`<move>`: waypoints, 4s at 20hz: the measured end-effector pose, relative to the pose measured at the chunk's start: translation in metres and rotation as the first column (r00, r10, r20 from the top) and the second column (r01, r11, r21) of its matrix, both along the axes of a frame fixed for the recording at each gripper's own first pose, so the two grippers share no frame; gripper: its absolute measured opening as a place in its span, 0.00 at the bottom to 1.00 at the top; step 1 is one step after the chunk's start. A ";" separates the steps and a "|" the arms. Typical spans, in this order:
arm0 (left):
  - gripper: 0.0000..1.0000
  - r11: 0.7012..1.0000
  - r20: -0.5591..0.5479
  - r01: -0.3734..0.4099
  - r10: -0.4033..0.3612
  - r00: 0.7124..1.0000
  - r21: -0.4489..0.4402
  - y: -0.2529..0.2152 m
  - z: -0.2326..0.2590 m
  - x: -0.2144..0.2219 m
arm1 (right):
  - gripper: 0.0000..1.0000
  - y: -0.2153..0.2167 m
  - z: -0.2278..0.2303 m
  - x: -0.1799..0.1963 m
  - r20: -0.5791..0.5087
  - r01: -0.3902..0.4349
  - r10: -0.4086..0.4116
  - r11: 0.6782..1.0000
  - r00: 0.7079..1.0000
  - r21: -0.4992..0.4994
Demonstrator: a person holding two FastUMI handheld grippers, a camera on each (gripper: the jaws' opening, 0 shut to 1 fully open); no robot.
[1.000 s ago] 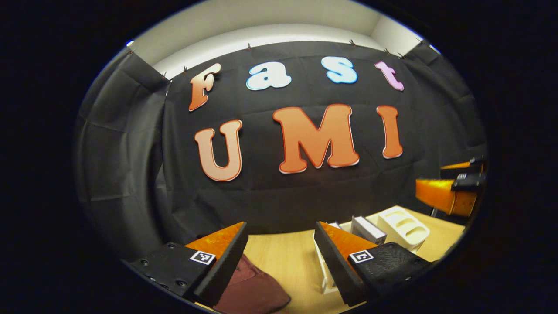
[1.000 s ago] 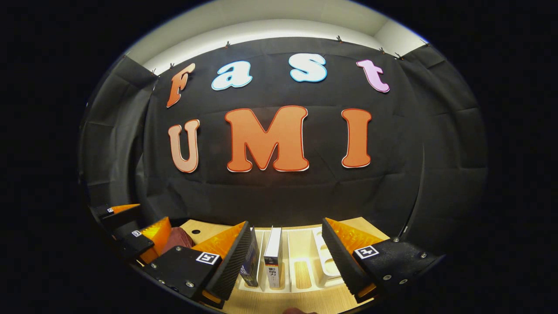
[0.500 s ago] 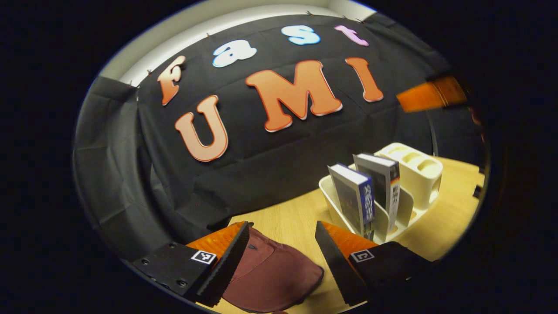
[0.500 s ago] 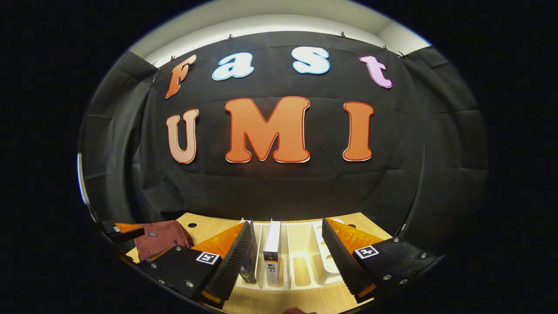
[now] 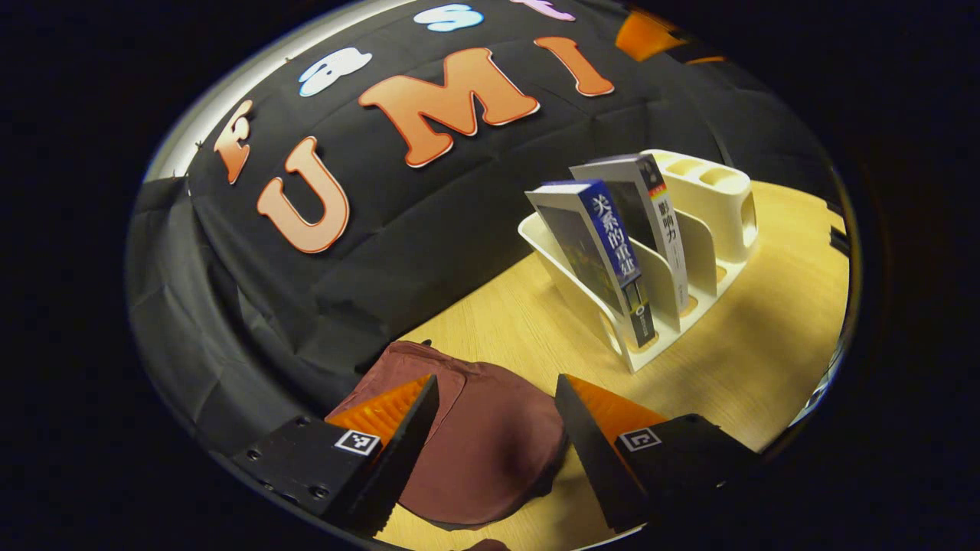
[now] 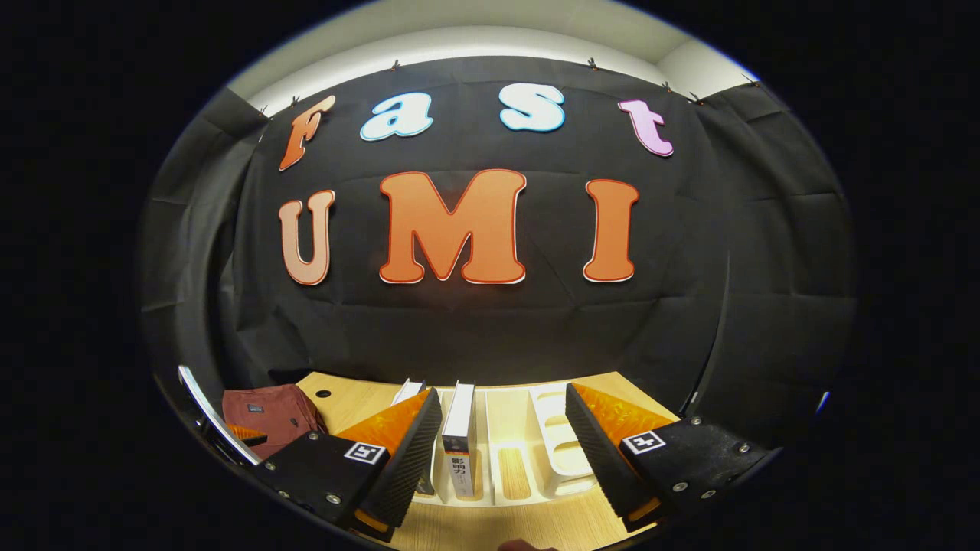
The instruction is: Open the schoolbag, grab two books from the bookshelf and put them into the schoolbag.
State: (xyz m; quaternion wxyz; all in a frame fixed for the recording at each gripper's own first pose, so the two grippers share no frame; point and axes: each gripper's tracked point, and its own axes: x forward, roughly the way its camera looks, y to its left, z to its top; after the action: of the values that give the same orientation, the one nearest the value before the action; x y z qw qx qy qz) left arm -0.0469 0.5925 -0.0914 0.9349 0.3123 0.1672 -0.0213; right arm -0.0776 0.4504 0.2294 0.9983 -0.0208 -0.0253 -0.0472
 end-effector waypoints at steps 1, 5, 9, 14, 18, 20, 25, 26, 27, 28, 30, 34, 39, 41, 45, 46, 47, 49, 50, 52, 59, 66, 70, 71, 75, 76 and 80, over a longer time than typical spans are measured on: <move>0.97 1.000 -0.024 0.006 -0.005 1.000 0.026 0.000 -0.010 -0.002 | 0.96 -0.002 0.000 -0.001 -0.003 0.006 -0.006 1.000 1.000 0.001; 0.97 0.992 -0.093 0.022 -0.011 0.996 0.124 0.006 -0.042 -0.007 | 0.96 -0.008 -0.004 -0.004 -0.011 0.019 -0.019 1.000 1.000 0.007; 0.96 0.980 -0.167 0.002 0.032 0.985 0.198 0.023 -0.076 -0.002 | 0.96 -0.010 -0.006 -0.006 -0.018 0.023 -0.022 1.000 1.000 0.002; 0.97 0.959 -0.216 -0.026 0.090 0.972 0.281 0.044 -0.101 -0.002 | 0.96 -0.010 -0.009 -0.006 -0.027 0.023 -0.023 1.000 0.999 -0.003; 0.96 0.948 -0.243 -0.043 0.125 0.962 0.316 0.058 -0.118 0.001 | 0.96 -0.011 -0.012 -0.005 -0.035 0.023 -0.023 1.000 0.999 -0.005; 0.96 0.947 -0.251 -0.044 0.128 0.959 0.317 0.061 -0.118 0.004 | 0.96 -0.010 -0.014 -0.004 -0.038 0.021 -0.022 1.000 0.999 -0.009; 0.55 0.965 -0.256 -0.065 0.132 0.958 0.254 0.060 -0.095 0.006 | 0.96 -0.001 -0.021 0.001 -0.068 0.004 -0.006 1.000 0.998 -0.027; 0.39 0.970 -0.267 -0.068 0.131 0.955 0.235 0.061 -0.091 0.007 | 0.96 0.003 -0.021 0.003 -0.075 -0.006 0.004 1.000 0.997 -0.030; 0.27 0.974 -0.279 -0.065 0.125 0.952 0.217 0.062 -0.085 0.010 | 0.96 0.008 -0.023 0.007 -0.086 -0.019 0.016 0.999 0.996 -0.034; 0.22 0.978 -0.284 -0.064 0.121 0.951 0.201 0.063 -0.078 0.012 | 0.96 0.013 -0.024 0.011 -0.101 -0.035 0.030 0.999 0.994 -0.041; 0.11 0.985 -0.303 -0.052 0.100 0.948 0.162 0.064 -0.064 0.013 | 0.96 0.026 -0.029 0.020 -0.139 -0.067 0.058 0.996 0.989 -0.063; 0.09 0.994 -0.310 -0.043 0.072 0.948 0.100 0.076 -0.028 0.017 | 0.96 0.053 -0.036 0.042 -0.227 -0.138 0.112 0.985 0.967 -0.101; 0.09 0.999 -0.320 -0.016 0.024 0.947 0.028 0.096 0.017 0.029 | 0.97 0.085 -0.050 0.071 -0.394 -0.207 0.177 0.978 0.902 -0.035; 0.09 0.999 -0.331 -0.009 -0.003 0.944 -0.034 0.105 0.035 0.036 | 0.97 0.099 -0.052 0.085 -0.457 -0.232 0.200 0.973 0.867 -0.015; 0.09 0.994 -0.329 0.022 -0.055 0.943 -0.104 0.125 0.068 0.054 | 0.97 0.112 -0.059 0.106 -0.590 -0.244 0.198 0.970 0.783 0.000; 0.09 0.992 -0.329 0.026 -0.066 0.942 -0.123 0.130 0.074 0.058 | 0.97 0.116 -0.063 0.107 -0.630 -0.249 0.203 0.968 0.750 0.016; 0.09 0.989 -0.335 0.031 -0.078 0.939 -0.144 0.134 0.080 0.062 | 0.97 0.121 -0.069 0.112 -0.662 -0.248 0.206 0.968 0.720 0.032; 0.09 0.983 -0.335 0.043 -0.103 0.937 -0.181 0.140 0.090 0.067 | 0.97 0.123 -0.080 0.123 -0.717 -0.235 0.184 0.972 0.672 0.029; 0.09 0.981 -0.329 0.052 -0.113 0.937 -0.188 0.143 0.095 0.070 | 0.97 0.125 -0.081 0.129 -0.735 -0.232 0.169 0.973 0.657 0.017; 0.09 0.979 -0.316 0.064 -0.123 0.941 -0.191 0.148 0.103 0.076 | 0.97 0.124 -0.083 0.140 -0.771 -0.217 0.121 0.976 0.625 -0.022; 0.09 0.972 -0.305 0.102 -0.165 0.938 -0.213 0.160 0.124 0.089 | 0.98 0.125 -0.110 0.160 -0.879 -0.201 0.014 0.975 0.477 -0.094; 0.09 0.970 -0.306 0.110 -0.175 0.936 -0.218 0.164 0.129 0.093 | 0.98 0.120 -0.154 0.174 -0.956 -0.109 -0.021 0.993 0.293 -0.055; 0.09 0.969 -0.305 0.102 -0.170 0.937 -0.225 0.169 0.126 0.094 | 0.95 0.119 -0.175 0.176 -0.975 -0.094 -0.044 0.993 0.218 -0.066; 0.09 0.969 -0.305 0.100 -0.168 0.937 -0.227 0.169 0.126 0.094 | 0.86 0.120 -0.176 0.176 -0.976 -0.093 -0.059 0.992 0.210 -0.080; 0.09 0.968 -0.303 0.090 -0.161 0.939 -0.235 0.171 0.124 0.094 | 0.60 0.128 -0.182 0.167 -0.987 -0.063 -0.053 0.996 0.149 -0.063; 0.09 0.967 -0.304 0.089 -0.161 0.939 -0.237 0.171 0.123 0.094 | 0.46 0.133 -0.180 0.165 -0.990 -0.059 -0.040 0.997 0.138 -0.049; 0.09 0.968 -0.303 0.096 -0.166 0.939 -0.234 0.171 0.123 0.094 | 0.40 0.128 -0.151 0.159 -0.986 -0.043 -0.030 0.998 0.163 -0.037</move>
State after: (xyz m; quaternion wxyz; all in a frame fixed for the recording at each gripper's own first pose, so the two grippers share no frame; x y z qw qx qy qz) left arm 0.0468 0.7633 0.0314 0.9202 0.2120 0.2919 -0.1522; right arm 0.0816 0.5780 0.0782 0.7768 -0.0741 0.6252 -0.0175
